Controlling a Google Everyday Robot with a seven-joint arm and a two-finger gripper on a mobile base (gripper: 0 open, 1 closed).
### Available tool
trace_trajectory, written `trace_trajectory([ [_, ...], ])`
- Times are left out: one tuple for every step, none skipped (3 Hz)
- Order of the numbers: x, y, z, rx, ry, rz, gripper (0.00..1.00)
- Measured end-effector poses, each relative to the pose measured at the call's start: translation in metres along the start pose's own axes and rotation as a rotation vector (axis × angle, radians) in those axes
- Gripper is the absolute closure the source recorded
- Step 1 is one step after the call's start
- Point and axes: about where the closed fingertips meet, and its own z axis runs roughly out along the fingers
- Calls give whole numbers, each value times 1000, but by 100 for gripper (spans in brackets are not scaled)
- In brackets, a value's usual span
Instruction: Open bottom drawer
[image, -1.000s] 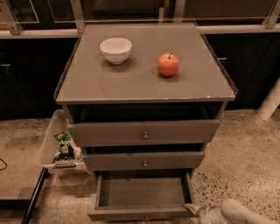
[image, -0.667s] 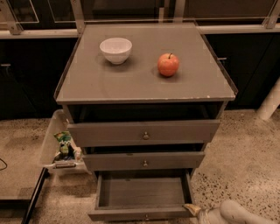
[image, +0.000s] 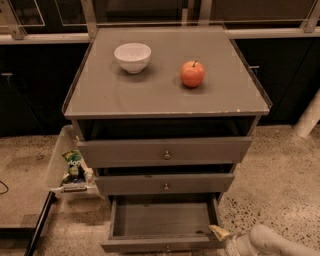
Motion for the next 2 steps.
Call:
trace_trajectory([
  [-24, -11, -26, 15, 32, -72, 0],
  [-40, -18, -53, 45, 62, -118, 0],
])
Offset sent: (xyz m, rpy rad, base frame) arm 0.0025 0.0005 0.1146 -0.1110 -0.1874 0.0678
